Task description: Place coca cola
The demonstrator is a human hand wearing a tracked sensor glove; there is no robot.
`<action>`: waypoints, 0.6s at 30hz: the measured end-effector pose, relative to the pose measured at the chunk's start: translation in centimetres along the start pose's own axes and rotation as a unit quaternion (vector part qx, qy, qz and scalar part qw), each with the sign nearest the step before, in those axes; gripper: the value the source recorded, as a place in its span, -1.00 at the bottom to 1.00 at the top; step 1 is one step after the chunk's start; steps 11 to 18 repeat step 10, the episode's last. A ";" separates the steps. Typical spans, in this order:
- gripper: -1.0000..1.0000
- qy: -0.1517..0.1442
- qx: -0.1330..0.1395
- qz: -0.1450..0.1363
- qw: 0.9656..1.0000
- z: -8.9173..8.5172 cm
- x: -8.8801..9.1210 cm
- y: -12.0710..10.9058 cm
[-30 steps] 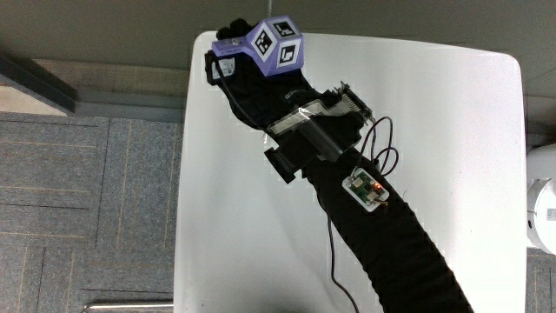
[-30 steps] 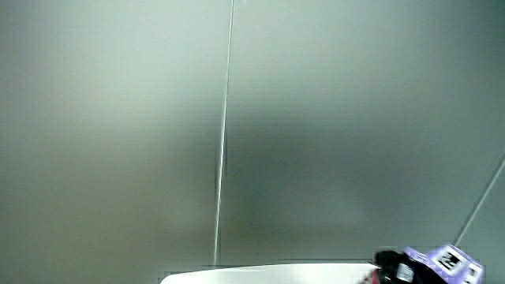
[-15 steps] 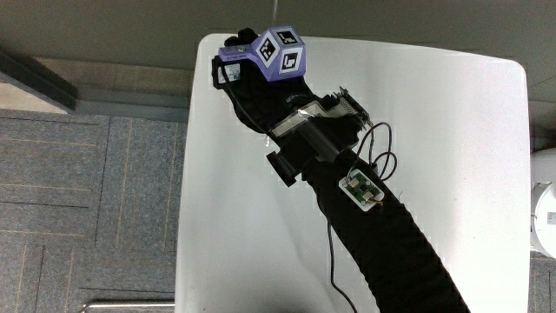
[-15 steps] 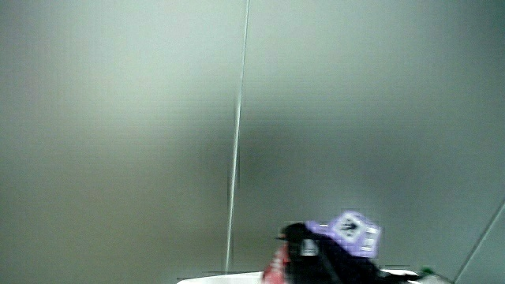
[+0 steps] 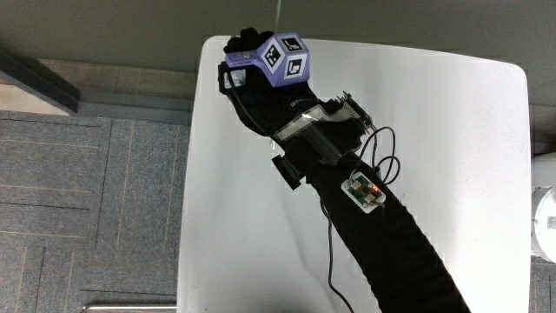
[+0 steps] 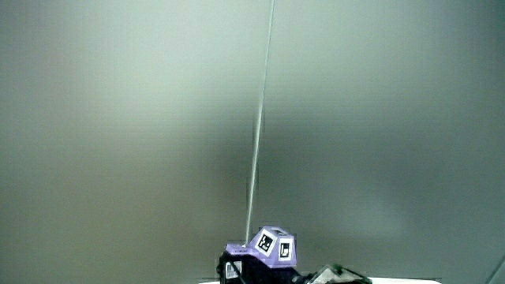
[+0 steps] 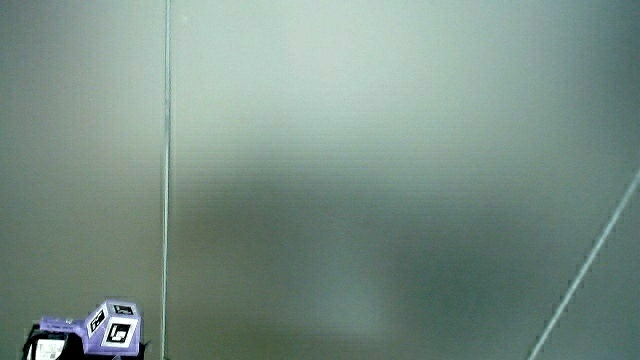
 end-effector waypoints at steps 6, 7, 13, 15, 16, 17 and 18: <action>-1.00 -0.004 -0.001 0.003 1.000 -0.4 0.2 -0.3; -1.00 -0.008 -0.004 0.001 1.000 -0.6 0.4 -0.1; -1.00 -0.008 0.005 0.002 1.000 -0.6 0.3 -0.3; -1.00 -0.008 0.005 0.002 1.000 -0.6 0.3 -0.3; -1.00 -0.008 0.005 0.002 1.000 -0.6 0.3 -0.3; -1.00 -0.008 0.005 0.002 1.000 -0.6 0.3 -0.3; -1.00 -0.008 0.005 0.002 1.000 -0.6 0.3 -0.3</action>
